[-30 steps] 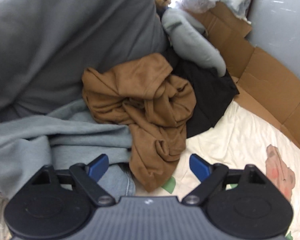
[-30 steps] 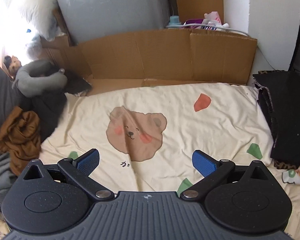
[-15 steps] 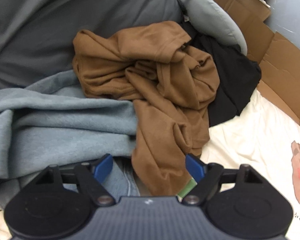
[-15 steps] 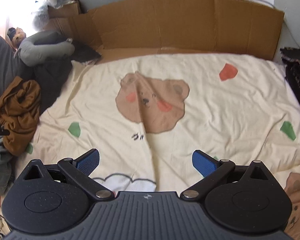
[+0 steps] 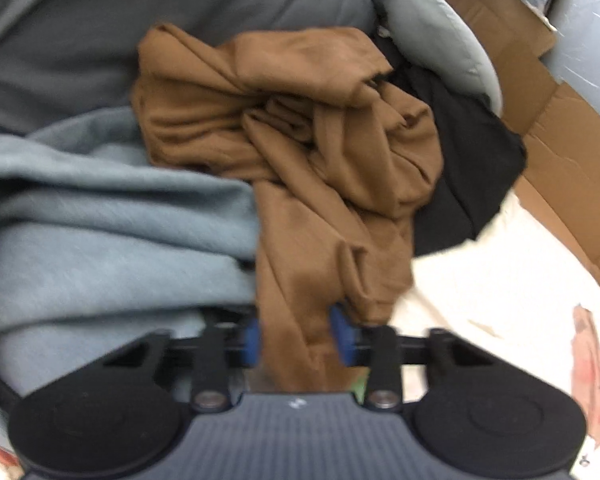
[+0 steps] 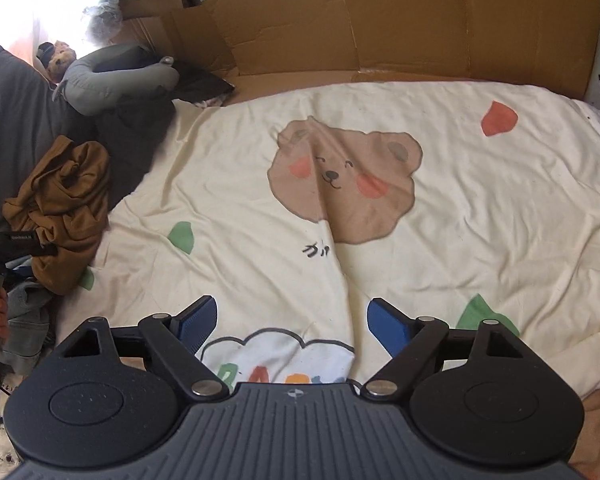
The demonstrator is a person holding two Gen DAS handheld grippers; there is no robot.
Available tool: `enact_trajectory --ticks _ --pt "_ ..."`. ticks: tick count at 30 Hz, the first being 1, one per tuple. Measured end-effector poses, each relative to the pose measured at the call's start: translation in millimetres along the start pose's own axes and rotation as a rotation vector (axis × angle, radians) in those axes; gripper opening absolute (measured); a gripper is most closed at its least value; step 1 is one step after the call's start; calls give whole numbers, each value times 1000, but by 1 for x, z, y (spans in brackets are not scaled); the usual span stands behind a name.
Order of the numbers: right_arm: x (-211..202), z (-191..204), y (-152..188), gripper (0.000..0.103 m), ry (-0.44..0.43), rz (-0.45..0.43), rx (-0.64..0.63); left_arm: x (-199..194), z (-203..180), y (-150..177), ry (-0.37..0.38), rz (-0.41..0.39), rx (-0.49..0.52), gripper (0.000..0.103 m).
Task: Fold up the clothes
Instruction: 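Close the left tool on the brown t-shirt and pull it onto the blanket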
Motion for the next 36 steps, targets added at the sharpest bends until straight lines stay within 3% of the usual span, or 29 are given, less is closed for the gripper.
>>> enact_trajectory --ticks 3,5,7,10,25,36 --pt "1 2 1 87 -11 4 -6 -3 -3 2 26 -14 2 16" --pt "2 3 3 82 -31 14 -7 -7 -6 2 46 -25 4 14" --pt "3 4 4 71 -47 31 -9 -12 -14 2 76 -35 41 12" --pt "5 6 5 66 -43 45 -14 -23 -27 1 122 -54 93 8" --pt "4 13 -1 66 -23 44 -34 -57 -84 9 334 -90 217 3" --pt "8 14 -2 66 -28 51 -29 -65 -115 23 428 -84 228 3"
Point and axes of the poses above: each gripper's, at about its wrist camera, not at the fingertips, and x roughly the way its jaws point, z to its left, y to its underside, the point moved 3 cm from there along x, roughly the way its jaws point, and after that the axes turned 2 degrees about y, right-handed, at the moved point
